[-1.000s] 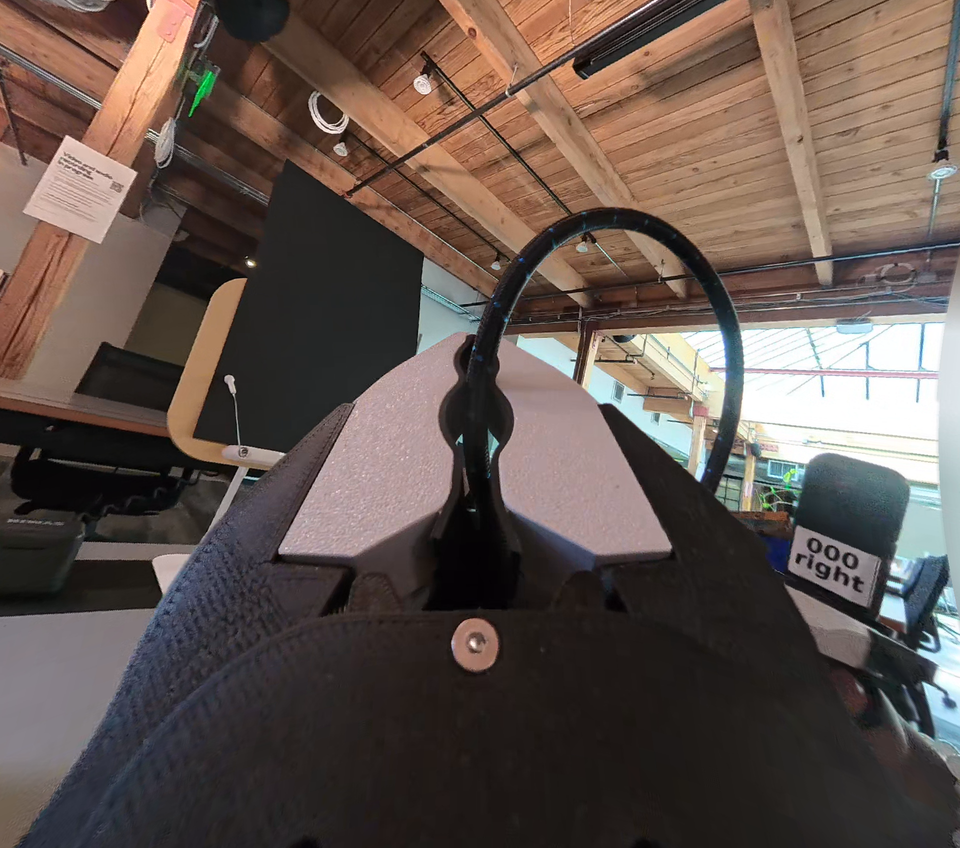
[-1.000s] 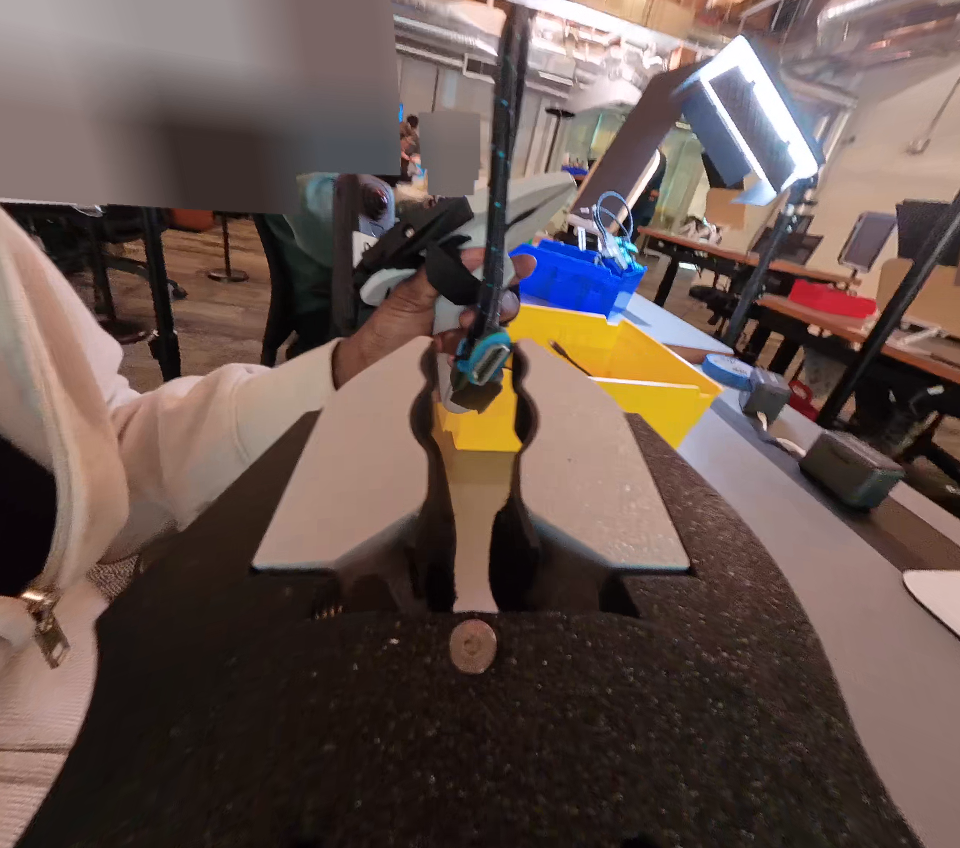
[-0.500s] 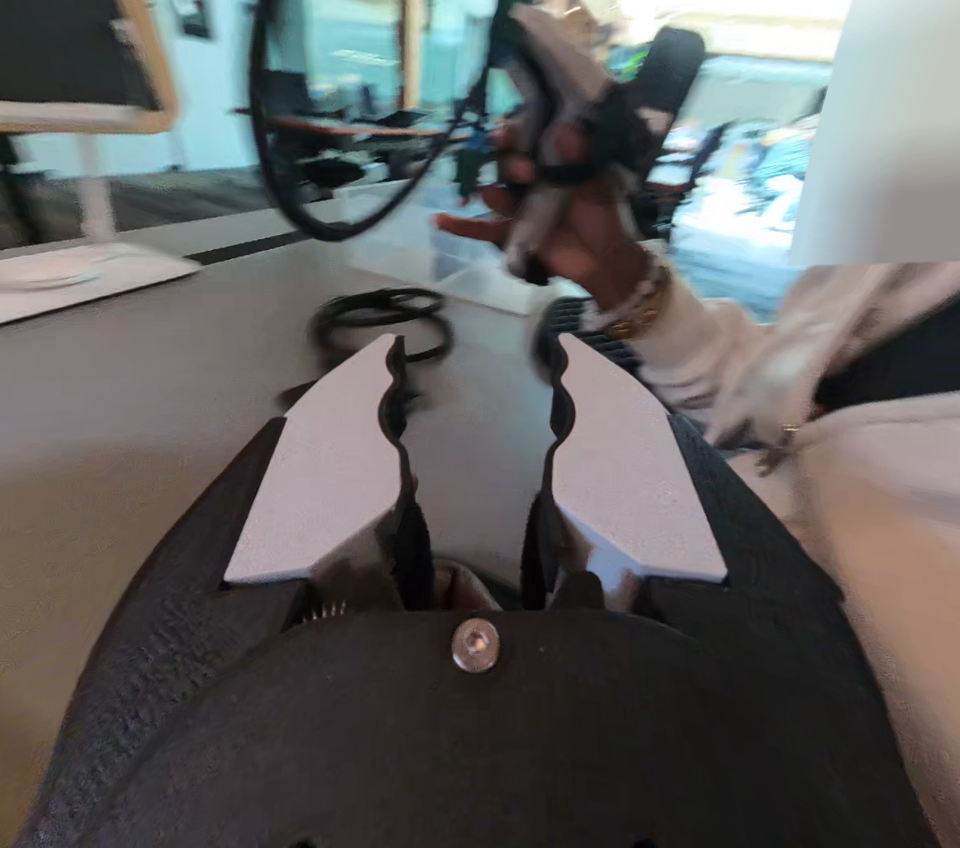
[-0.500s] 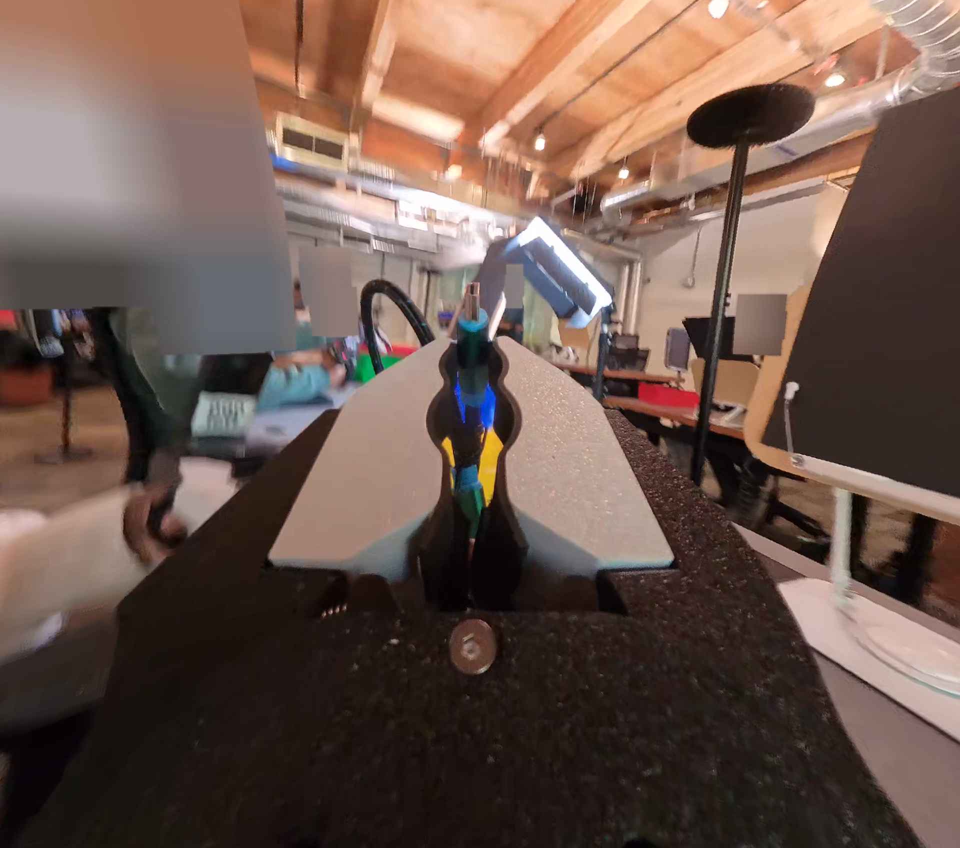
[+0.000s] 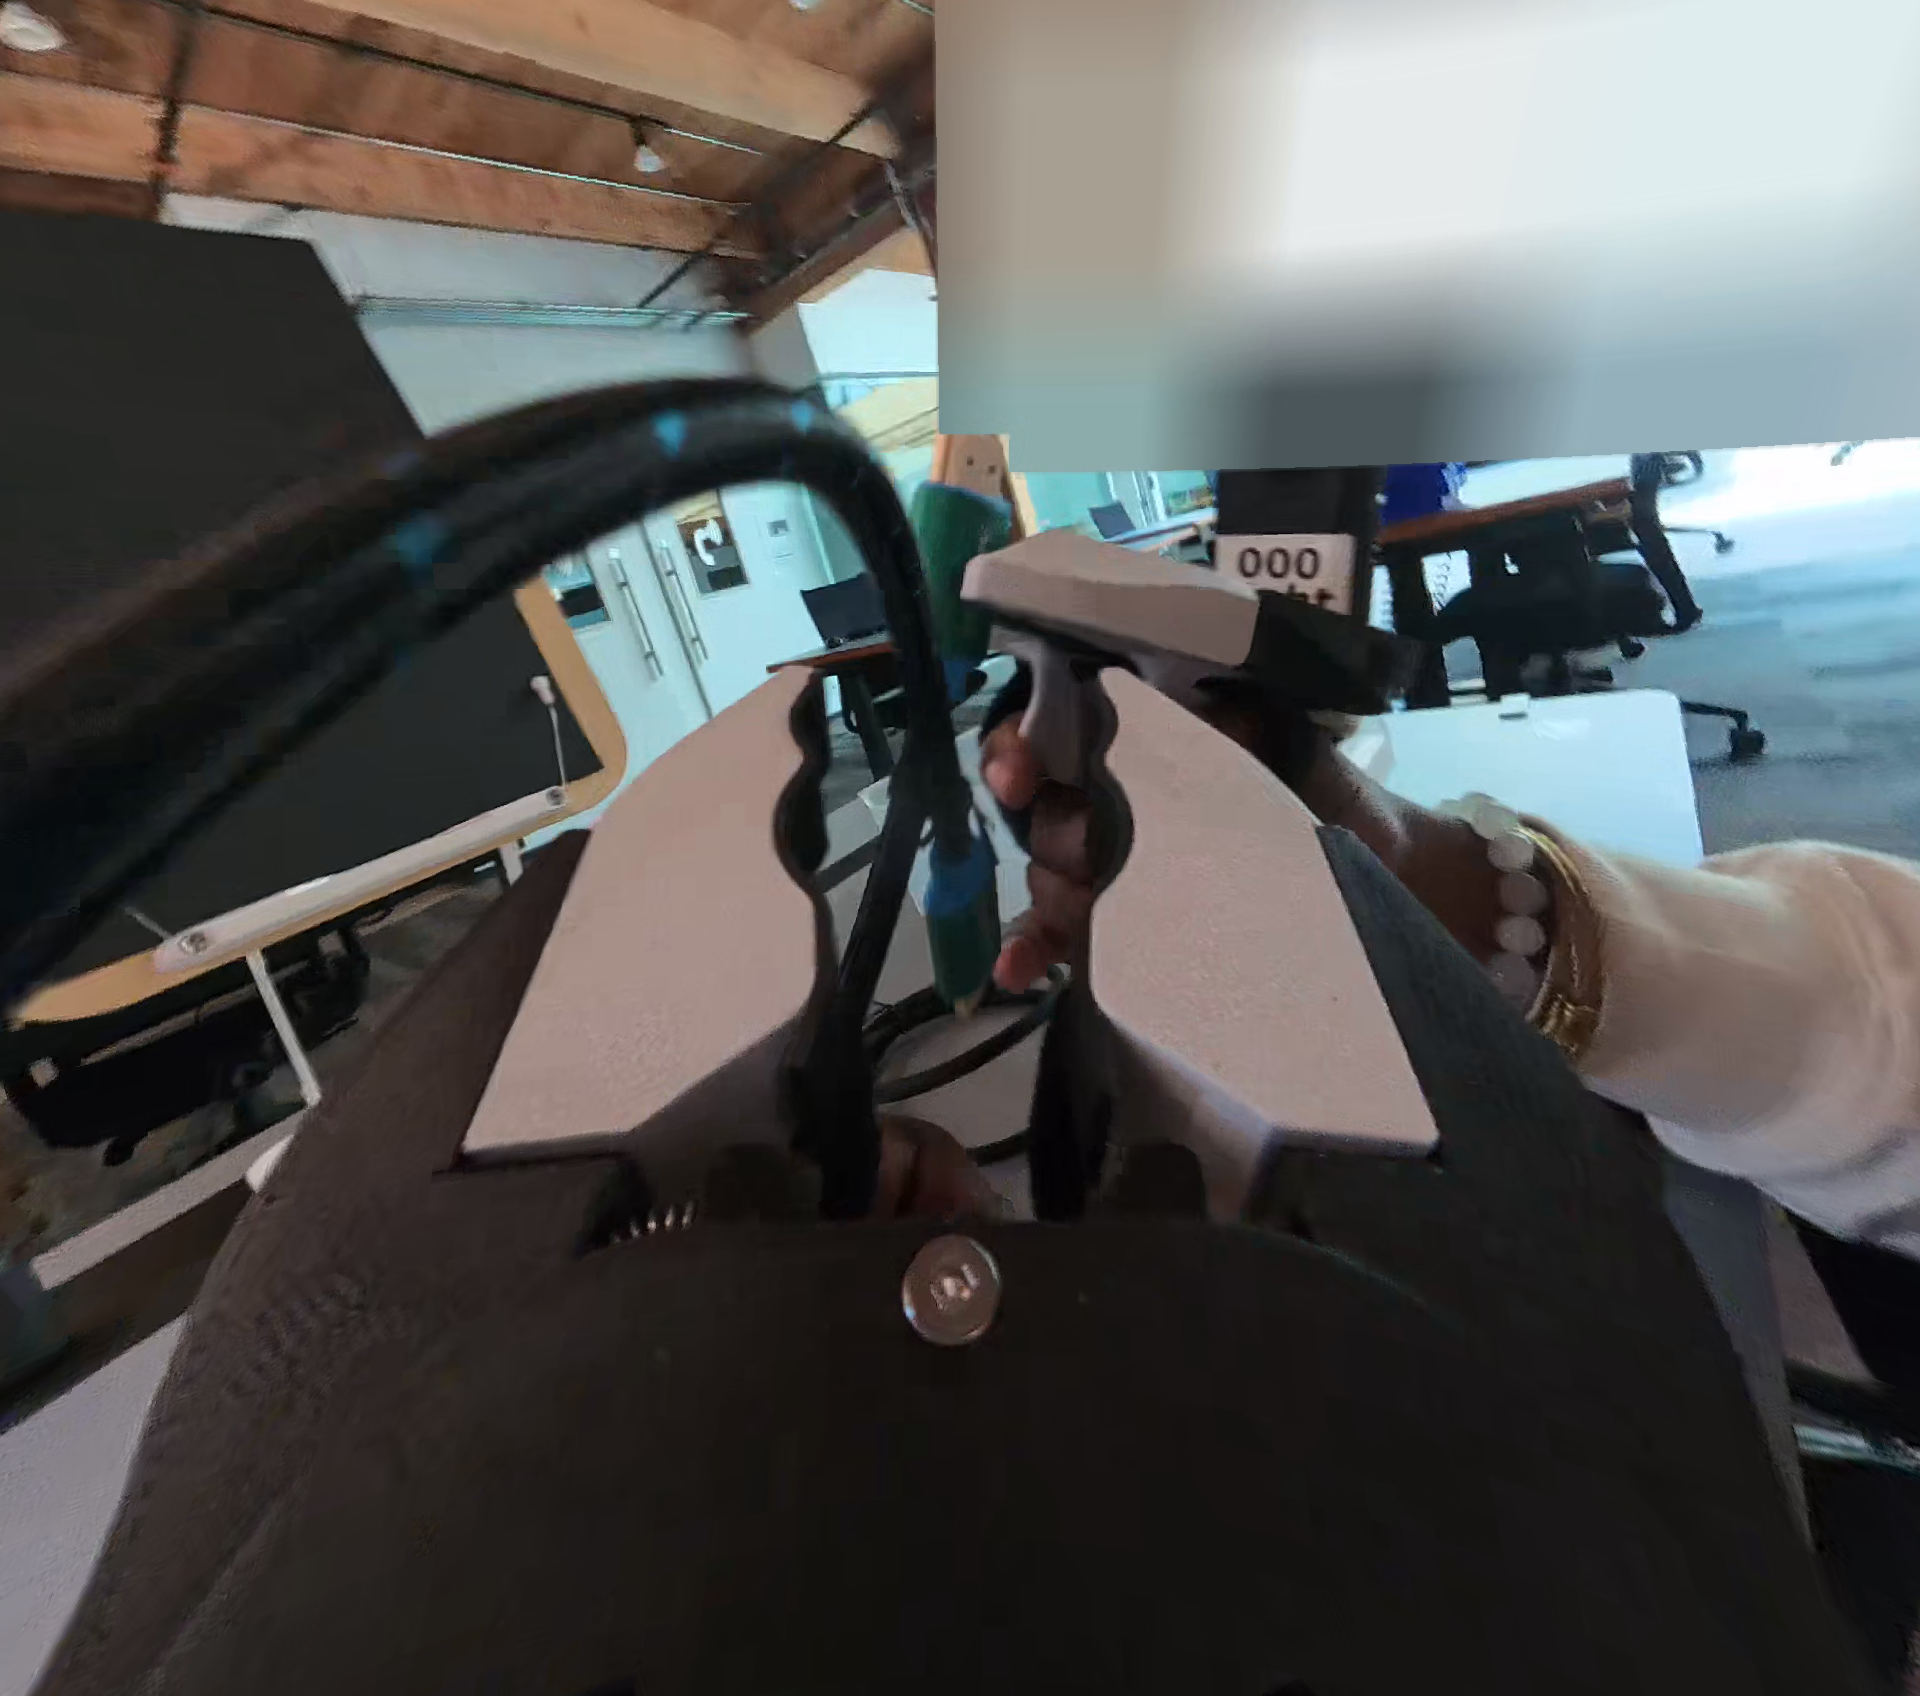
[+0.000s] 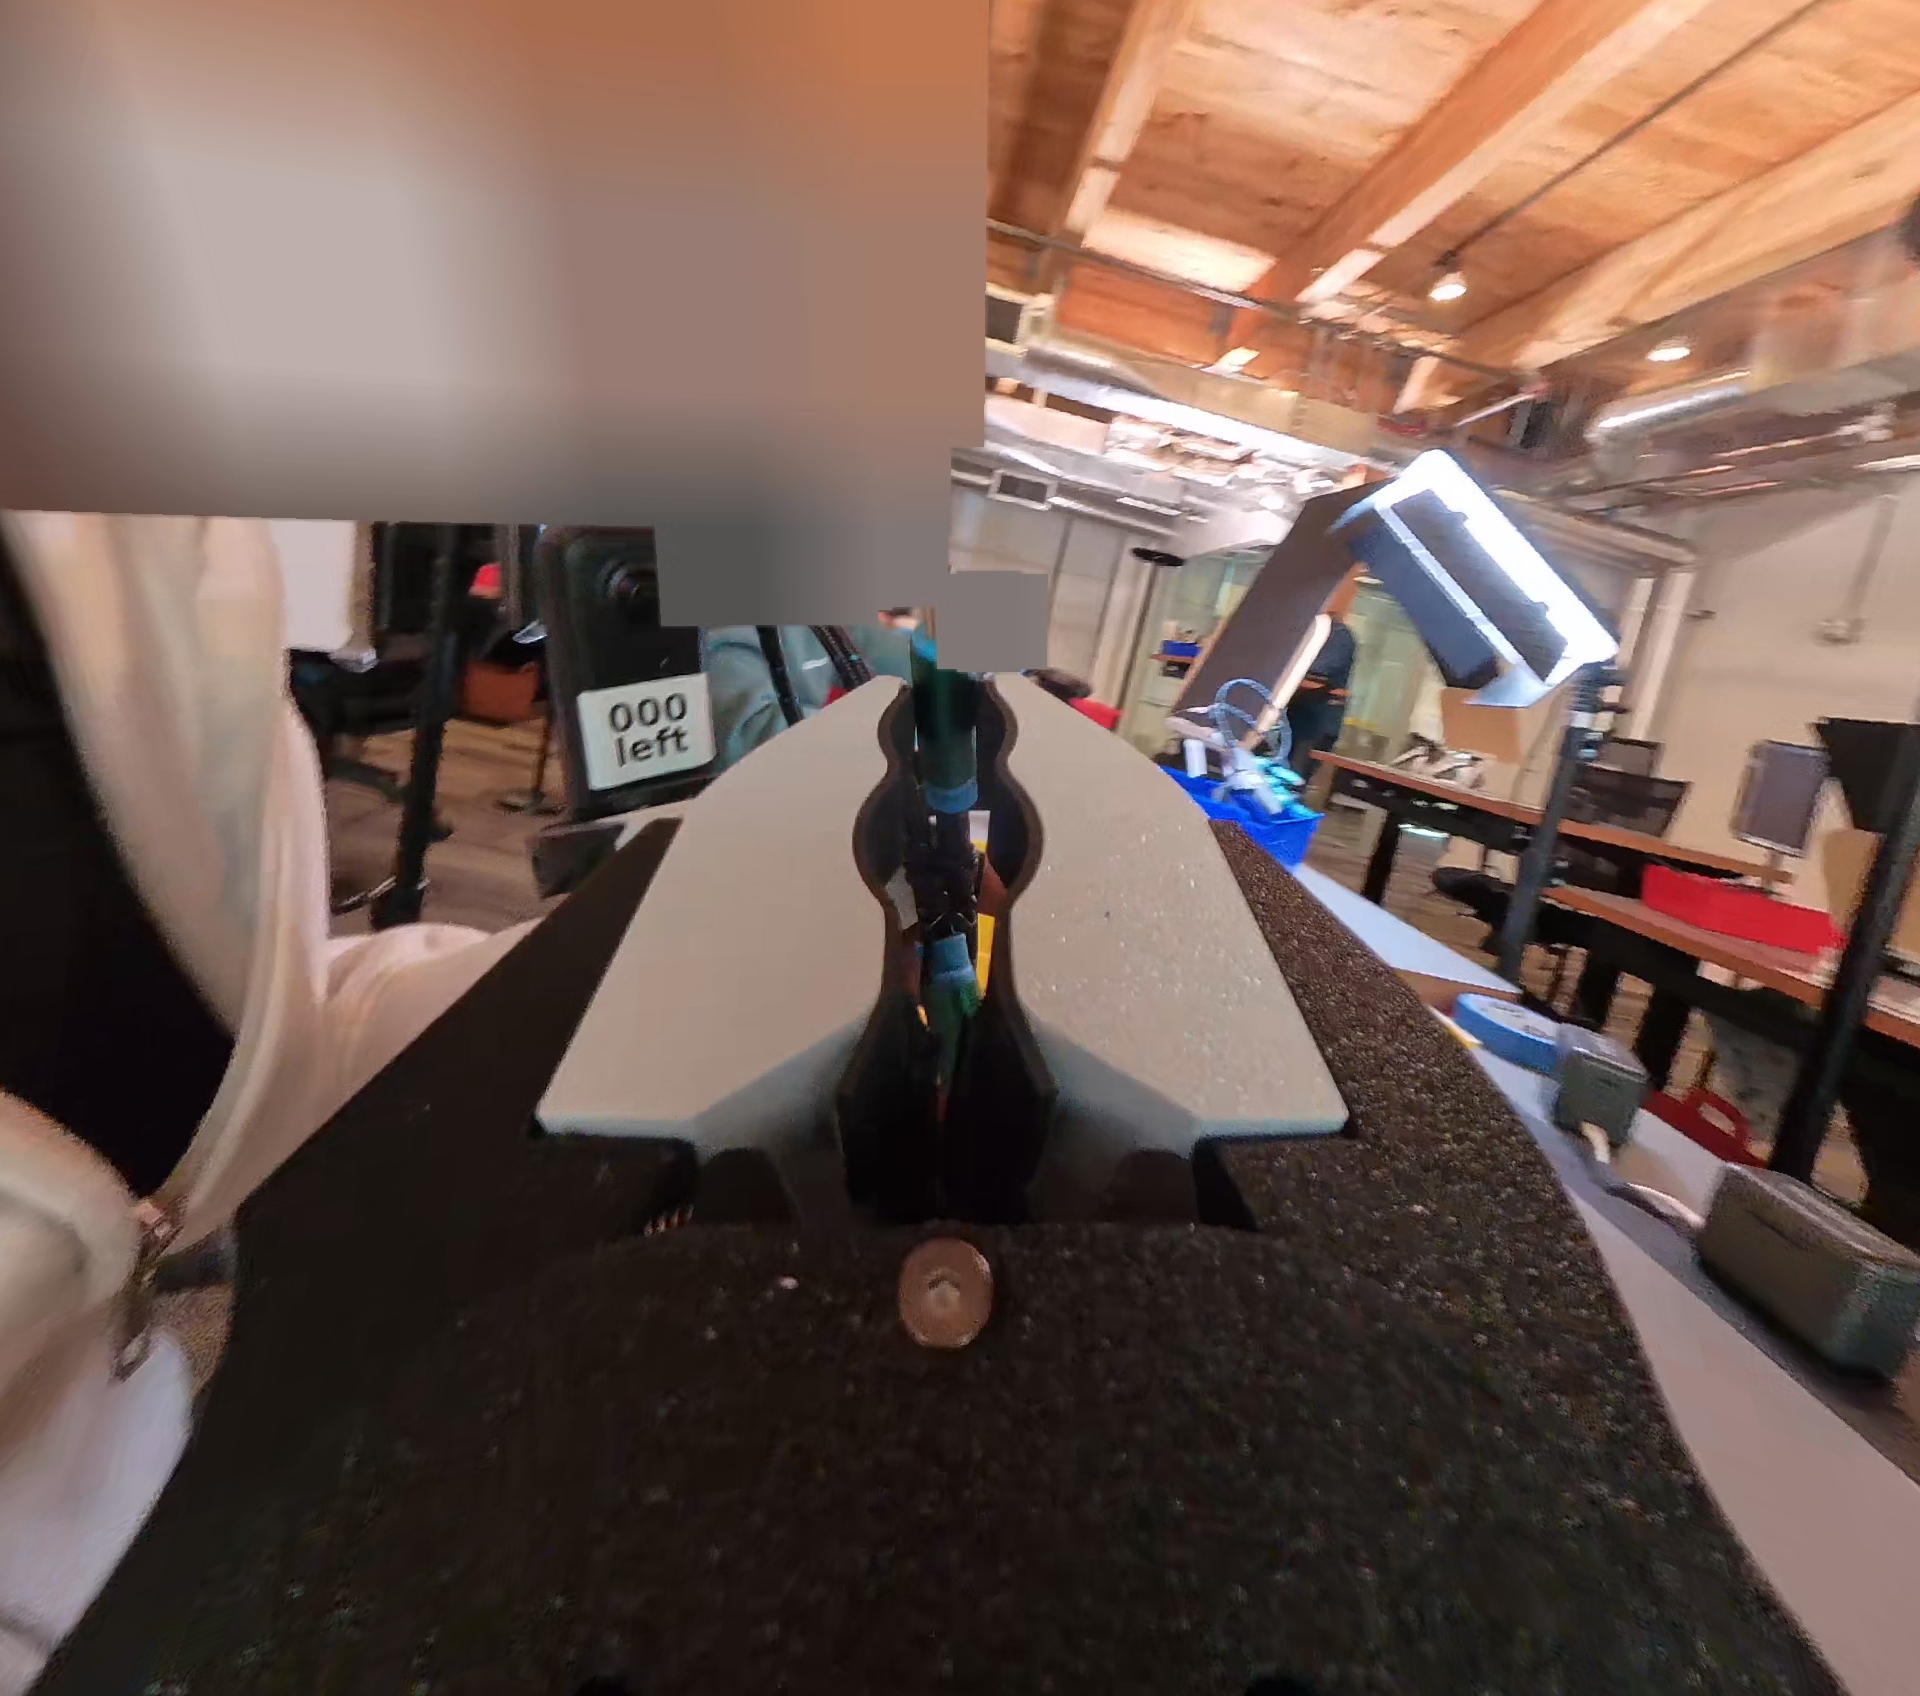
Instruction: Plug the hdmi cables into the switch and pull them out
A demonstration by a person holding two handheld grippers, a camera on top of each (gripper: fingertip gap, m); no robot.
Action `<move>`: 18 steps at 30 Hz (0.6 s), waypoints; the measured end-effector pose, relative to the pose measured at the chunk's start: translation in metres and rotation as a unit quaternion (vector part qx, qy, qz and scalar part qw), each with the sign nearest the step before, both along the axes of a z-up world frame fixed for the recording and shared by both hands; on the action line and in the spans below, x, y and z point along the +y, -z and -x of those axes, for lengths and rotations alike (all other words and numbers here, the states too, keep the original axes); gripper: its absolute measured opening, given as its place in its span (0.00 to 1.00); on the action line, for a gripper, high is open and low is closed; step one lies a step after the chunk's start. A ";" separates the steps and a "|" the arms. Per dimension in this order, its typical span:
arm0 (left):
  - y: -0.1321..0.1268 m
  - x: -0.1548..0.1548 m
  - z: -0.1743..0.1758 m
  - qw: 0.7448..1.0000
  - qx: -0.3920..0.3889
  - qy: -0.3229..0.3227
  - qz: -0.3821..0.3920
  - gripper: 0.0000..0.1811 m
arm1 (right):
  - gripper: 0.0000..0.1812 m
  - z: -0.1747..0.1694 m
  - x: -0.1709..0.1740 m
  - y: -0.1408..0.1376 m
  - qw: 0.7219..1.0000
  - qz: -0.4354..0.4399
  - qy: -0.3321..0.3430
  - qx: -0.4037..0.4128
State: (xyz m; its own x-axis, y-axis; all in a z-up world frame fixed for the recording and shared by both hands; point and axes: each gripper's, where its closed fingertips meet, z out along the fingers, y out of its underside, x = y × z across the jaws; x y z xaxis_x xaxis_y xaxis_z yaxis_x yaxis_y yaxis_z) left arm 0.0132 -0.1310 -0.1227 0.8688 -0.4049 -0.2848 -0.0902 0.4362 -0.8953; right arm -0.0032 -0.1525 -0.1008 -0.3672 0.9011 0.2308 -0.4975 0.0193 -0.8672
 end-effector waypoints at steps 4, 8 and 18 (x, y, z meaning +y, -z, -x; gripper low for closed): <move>0.008 -0.003 0.001 0.999 0.038 -0.010 0.011 0.08 | 0.06 -0.001 -0.010 0.008 0.999 -0.030 -0.025 -0.017; 0.023 -0.001 0.019 0.980 0.168 -0.107 0.006 0.08 | 0.12 -0.008 -0.004 0.016 0.994 -0.105 0.022 -0.038; 0.026 -0.005 0.030 0.914 0.336 -0.219 -0.062 0.08 | 0.06 0.006 -0.006 0.042 0.876 -0.429 0.160 -0.149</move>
